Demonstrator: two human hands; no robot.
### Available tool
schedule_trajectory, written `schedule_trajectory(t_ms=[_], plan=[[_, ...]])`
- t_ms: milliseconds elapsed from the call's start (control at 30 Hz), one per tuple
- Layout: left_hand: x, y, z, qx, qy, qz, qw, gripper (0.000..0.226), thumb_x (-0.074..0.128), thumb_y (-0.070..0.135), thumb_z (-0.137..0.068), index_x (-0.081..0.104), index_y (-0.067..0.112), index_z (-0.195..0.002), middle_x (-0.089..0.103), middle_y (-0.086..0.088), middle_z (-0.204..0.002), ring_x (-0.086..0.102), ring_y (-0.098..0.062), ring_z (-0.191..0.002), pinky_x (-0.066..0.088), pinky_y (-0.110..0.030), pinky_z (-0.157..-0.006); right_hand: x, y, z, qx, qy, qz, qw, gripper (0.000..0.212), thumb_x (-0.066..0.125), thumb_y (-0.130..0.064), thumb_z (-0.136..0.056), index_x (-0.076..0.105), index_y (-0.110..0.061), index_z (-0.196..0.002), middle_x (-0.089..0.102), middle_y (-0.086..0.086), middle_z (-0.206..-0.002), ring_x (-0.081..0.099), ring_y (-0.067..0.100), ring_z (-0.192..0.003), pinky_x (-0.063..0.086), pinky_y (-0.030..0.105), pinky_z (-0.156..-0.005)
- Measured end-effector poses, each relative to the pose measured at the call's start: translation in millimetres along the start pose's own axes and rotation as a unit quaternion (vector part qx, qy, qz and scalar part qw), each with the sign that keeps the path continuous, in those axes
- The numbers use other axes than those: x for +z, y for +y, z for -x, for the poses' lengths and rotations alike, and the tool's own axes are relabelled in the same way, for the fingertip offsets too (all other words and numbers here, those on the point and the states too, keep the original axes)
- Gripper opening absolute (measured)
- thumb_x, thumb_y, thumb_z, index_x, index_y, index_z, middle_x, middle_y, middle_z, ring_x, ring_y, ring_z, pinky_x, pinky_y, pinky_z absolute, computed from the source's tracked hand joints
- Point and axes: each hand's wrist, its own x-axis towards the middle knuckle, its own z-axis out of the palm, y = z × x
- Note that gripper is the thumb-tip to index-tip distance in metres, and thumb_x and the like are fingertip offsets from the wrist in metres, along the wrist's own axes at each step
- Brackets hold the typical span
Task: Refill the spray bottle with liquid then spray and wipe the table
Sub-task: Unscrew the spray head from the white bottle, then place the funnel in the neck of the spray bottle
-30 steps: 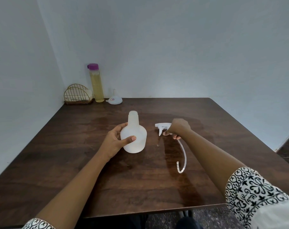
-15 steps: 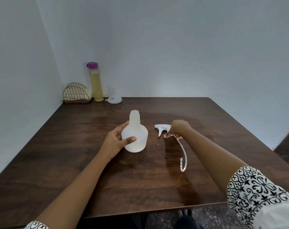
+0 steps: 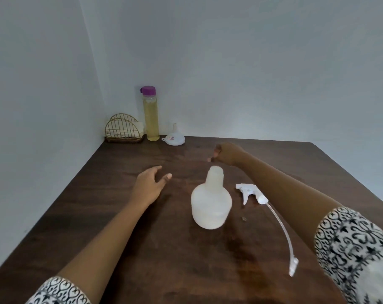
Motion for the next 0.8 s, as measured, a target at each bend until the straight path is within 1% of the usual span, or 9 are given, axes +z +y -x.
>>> schedule_trajectory(t_ms=[67, 167, 267, 333, 433, 533, 667, 800], plan=[[1.7, -10.6, -26.2, -0.003, -0.004, -0.089, 0.996, 0.059, 0.051, 0.048, -0.092, 0.041, 0.020, -0.143, 0.040, -0.008, -0.149, 0.031, -0.025, -0.140, 0.030, -0.040, -0.113, 11.8, -11.4, -37.7, -0.014, -0.006, -0.034, 0.999, 0.047, 0.067, -0.038, -0.083, 0.056, -0.006, -0.116, 0.059, 0.009, -0.121, 0.053, 0.026, -0.112, 0.037, 0.028, -0.083], [7.3, -19.4, -46.3, 0.004, -0.001, -0.164, 0.986, 0.057, 0.045, 0.049, -0.094, 0.040, 0.021, -0.144, 0.034, -0.008, -0.153, 0.025, -0.025, -0.143, 0.024, -0.041, -0.117, 30.4, -27.7, -88.3, -0.026, -0.010, -0.073, 0.997, 0.044, 0.067, -0.035, -0.084, 0.053, -0.009, -0.117, 0.057, 0.009, -0.116, 0.052, 0.026, -0.112, 0.038, 0.029, -0.087], [12.0, -24.4, -52.6, 0.013, 0.022, -0.172, 0.985, 0.057, 0.044, 0.050, -0.094, 0.040, 0.022, -0.143, 0.034, -0.006, -0.153, 0.025, -0.023, -0.143, 0.022, -0.040, -0.117, 44.4, -43.6, -134.3, -0.037, -0.014, -0.079, 0.996, 0.059, 0.068, -0.032, -0.083, 0.045, -0.004, -0.131, 0.052, 0.013, -0.133, 0.048, 0.030, -0.122, 0.039, 0.032, -0.094], [13.4, -25.7, -52.9, 0.018, 0.033, -0.173, 0.984, 0.056, 0.044, 0.050, -0.094, 0.041, 0.022, -0.143, 0.035, -0.005, -0.152, 0.025, -0.022, -0.143, 0.022, -0.039, -0.117, 51.4, -51.2, -159.3, -0.044, -0.004, -0.095, 0.995, 0.067, 0.070, -0.032, -0.081, 0.041, -0.005, -0.135, 0.049, 0.015, -0.136, 0.048, 0.030, -0.123, 0.039, 0.033, -0.096], [15.1, -25.5, -54.6, 0.023, 0.039, -0.187, 0.981, 0.056, 0.042, 0.051, -0.094, 0.041, 0.023, -0.142, 0.035, -0.003, -0.152, 0.025, -0.021, -0.142, 0.023, -0.038, -0.116, 57.3, -59.7, -194.1, -0.048, 0.035, -0.141, 0.988, 0.076, 0.072, -0.040, -0.079, 0.037, -0.007, -0.138, 0.047, 0.014, -0.137, 0.047, 0.030, -0.125, 0.039, 0.038, -0.103], [16.3, -26.0, -55.6, 0.024, 0.042, -0.193, 0.980, 0.055, 0.041, 0.051, -0.094, 0.040, 0.024, -0.142, 0.035, -0.002, -0.151, 0.025, -0.020, -0.142, 0.022, -0.037, -0.116, 61.6, -67.8, -216.8, -0.072, 0.051, -0.144, 0.986, 0.072, 0.069, -0.043, -0.080, 0.040, -0.010, -0.136, 0.051, 0.011, -0.133, 0.045, 0.029, -0.125, 0.039, 0.037, -0.100], [16.8, -26.6, -55.7, 0.022, 0.046, -0.200, 0.978, 0.054, 0.040, 0.052, -0.094, 0.041, 0.025, -0.141, 0.035, -0.001, -0.151, 0.025, -0.019, -0.142, 0.021, -0.037, -0.115, 68.1, -76.4, -223.8, -0.105, 0.049, -0.096, 0.989, 0.054, 0.066, -0.038, -0.083, 0.051, -0.007, -0.125, 0.059, 0.010, -0.122, 0.054, 0.028, -0.114, 0.041, 0.033, -0.088], [15.9, -25.8, -55.2, 0.018, 0.040, -0.202, 0.978, 0.054, 0.041, 0.051, -0.094, 0.041, 0.025, -0.141, 0.036, -0.002, -0.151, 0.026, -0.020, -0.142, 0.022, -0.038, -0.115, 66.9, -74.7, -200.8, -0.123, 0.032, -0.109, 0.986, 0.058, 0.069, -0.036, -0.082, 0.050, -0.011, -0.131, 0.060, 0.009, -0.123, 0.054, 0.025, -0.113, 0.038, 0.028, -0.083]])
